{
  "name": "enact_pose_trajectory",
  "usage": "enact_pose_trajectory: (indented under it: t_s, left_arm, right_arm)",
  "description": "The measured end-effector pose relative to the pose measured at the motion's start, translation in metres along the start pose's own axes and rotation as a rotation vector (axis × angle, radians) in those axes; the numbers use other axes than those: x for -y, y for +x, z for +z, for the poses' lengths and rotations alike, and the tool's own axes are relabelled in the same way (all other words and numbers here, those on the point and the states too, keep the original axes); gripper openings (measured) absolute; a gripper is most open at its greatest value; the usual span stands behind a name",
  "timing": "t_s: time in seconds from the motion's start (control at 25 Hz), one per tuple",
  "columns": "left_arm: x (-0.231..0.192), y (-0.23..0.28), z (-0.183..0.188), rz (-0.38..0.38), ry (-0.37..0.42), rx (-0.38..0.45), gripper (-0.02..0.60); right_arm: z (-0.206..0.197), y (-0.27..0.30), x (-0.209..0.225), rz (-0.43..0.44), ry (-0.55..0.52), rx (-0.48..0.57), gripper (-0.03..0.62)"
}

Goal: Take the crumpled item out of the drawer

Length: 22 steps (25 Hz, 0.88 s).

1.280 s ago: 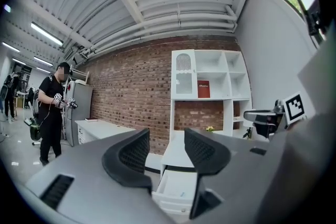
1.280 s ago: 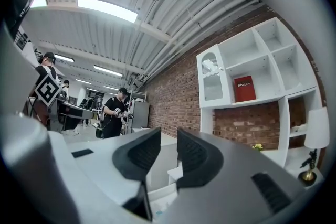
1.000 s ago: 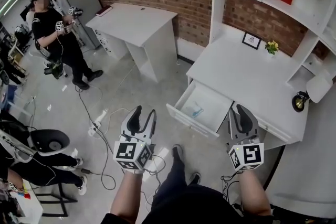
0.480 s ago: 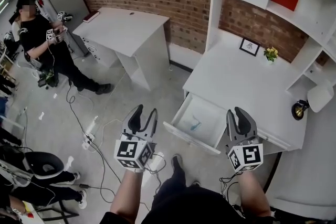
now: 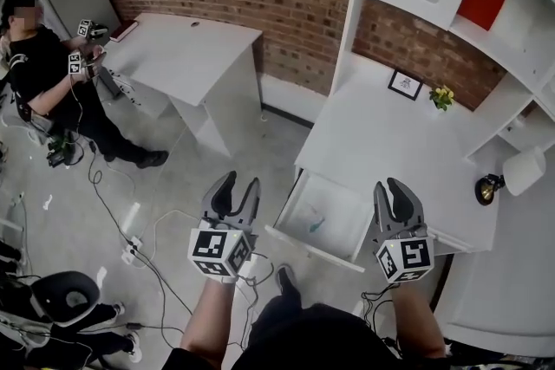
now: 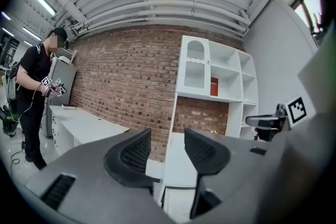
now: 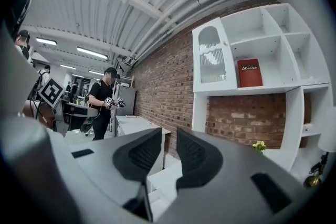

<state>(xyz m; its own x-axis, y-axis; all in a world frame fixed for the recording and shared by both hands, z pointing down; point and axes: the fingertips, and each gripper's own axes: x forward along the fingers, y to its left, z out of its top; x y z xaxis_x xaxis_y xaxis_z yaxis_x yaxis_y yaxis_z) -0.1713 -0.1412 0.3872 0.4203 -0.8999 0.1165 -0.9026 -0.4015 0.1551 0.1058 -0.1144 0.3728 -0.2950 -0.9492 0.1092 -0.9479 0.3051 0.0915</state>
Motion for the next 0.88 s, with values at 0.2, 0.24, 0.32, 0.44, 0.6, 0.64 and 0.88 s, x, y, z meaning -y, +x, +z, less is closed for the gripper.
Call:
enact_pose_trajectory:
  t_s: [0.2, 0.24, 0.32, 0.44, 0.6, 0.64, 0.88]
  left_arm:
    - [-0.022, 0.023, -0.007, -0.031, -0.017, -0.022, 0.195]
    - [-0.025, 0.027, -0.009, -0.034, -0.019, -0.027, 0.195]
    - [-0.031, 0.033, -0.012, -0.037, -0.023, -0.039, 0.195]
    - [-0.04, 0.037, -0.025, -0.037, -0.032, -0.069, 0.195]
    - [-0.049, 0.044, -0.05, -0.02, -0.048, -0.118, 0.195]
    - [-0.05, 0.047, -0.055, -0.011, -0.054, -0.128, 0.195]
    - [-0.06, 0.057, -0.081, 0.048, -0.074, -0.203, 0.195]
  right_arm:
    - [-0.003, 0.026, -0.003, -0.017, 0.006, -0.029, 0.087]
    - [-0.005, 0.031, -0.003, -0.019, 0.01, -0.036, 0.087]
    - [-0.009, 0.039, -0.003, -0.021, 0.017, -0.053, 0.087]
    - [-0.021, 0.05, -0.007, -0.015, 0.025, -0.084, 0.087]
    - [-0.046, 0.066, -0.008, 0.005, 0.042, -0.13, 0.087]
    - [-0.055, 0.072, -0.008, 0.012, 0.047, -0.146, 0.087]
    - [-0.102, 0.105, -0.02, 0.11, 0.086, -0.234, 0.087]
